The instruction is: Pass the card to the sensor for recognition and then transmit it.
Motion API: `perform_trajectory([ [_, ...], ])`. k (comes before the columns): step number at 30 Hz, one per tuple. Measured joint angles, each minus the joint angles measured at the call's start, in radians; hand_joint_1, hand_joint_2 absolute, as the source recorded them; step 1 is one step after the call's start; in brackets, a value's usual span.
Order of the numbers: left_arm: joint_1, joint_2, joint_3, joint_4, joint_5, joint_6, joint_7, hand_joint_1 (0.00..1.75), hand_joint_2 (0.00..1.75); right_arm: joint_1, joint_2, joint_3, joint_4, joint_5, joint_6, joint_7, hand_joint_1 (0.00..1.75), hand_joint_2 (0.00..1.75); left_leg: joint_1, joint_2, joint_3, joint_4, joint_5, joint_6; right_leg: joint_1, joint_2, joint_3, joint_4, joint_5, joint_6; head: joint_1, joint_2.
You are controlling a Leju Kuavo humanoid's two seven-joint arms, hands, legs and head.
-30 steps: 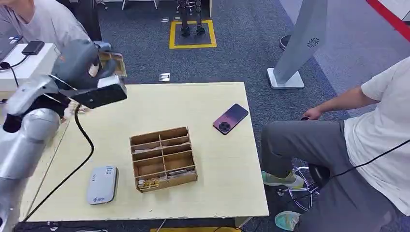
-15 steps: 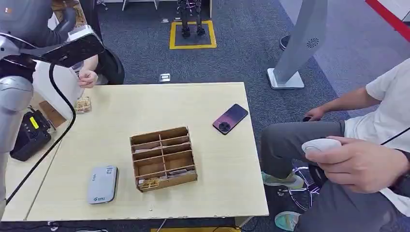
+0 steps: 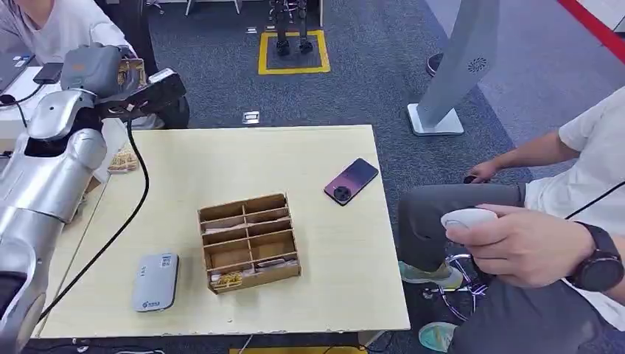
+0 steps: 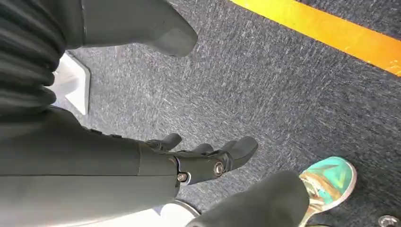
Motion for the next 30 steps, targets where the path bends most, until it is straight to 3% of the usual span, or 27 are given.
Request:
perform_trajectory([
  [13,-0.024,-0.018,0.001,0.132,-0.016,0.024,-0.010,1.75,1.75,0.001,0.000,0.000,0.000,0.017,-0.002,0.008,0.00,1.75,0.000,0.000,0.000,0.000,0.000,0.000,0.000,0.000,0.000,0.000,0.000,0.000,0.000,0.000],
  [14,-0.024,-0.019,0.001,0.138,-0.017,0.024,-0.010,1.57,1.75,0.000,0.000,0.000,-0.001,0.019,-0.002,0.005,0.00,1.75,0.000,0.000,0.000,0.000,0.000,0.000,0.000,0.000,0.000,0.000,0.000,0.000,0.000,0.000],
  [15,-0.024,-0.020,0.001,0.143,-0.019,0.026,-0.010,0.26,1.75,-0.001,0.000,0.000,-0.001,0.020,-0.002,0.005,0.00,1.75,0.000,0.000,0.000,0.000,0.000,0.000,0.000,0.000,0.000,0.000,0.000,0.000,0.000,0.000],
  [23,-0.024,-0.017,0.006,0.166,-0.032,0.064,-0.013,0.26,1.75,-0.008,0.003,0.000,-0.002,0.029,-0.002,0.012,0.00,1.75,0.000,0.000,0.000,0.000,0.000,0.000,0.000,0.000,0.000,0.000,0.000,0.000,0.000,0.000],
  [24,-0.024,-0.016,0.006,0.168,-0.032,0.066,-0.013,0.00,1.75,-0.008,0.003,0.000,-0.002,0.029,-0.002,0.012,0.00,1.75,0.000,0.000,0.000,0.000,0.000,0.000,0.000,0.000,0.000,0.000,0.000,0.000,0.000,0.000],
  [30,-0.023,-0.009,0.011,0.172,-0.043,0.093,-0.022,0.00,1.75,-0.008,0.004,0.000,-0.002,0.029,-0.001,0.015,0.00,1.75,0.000,0.000,0.000,0.000,0.000,0.000,0.000,0.000,0.000,0.000,0.000,0.000,0.000,0.000],
])
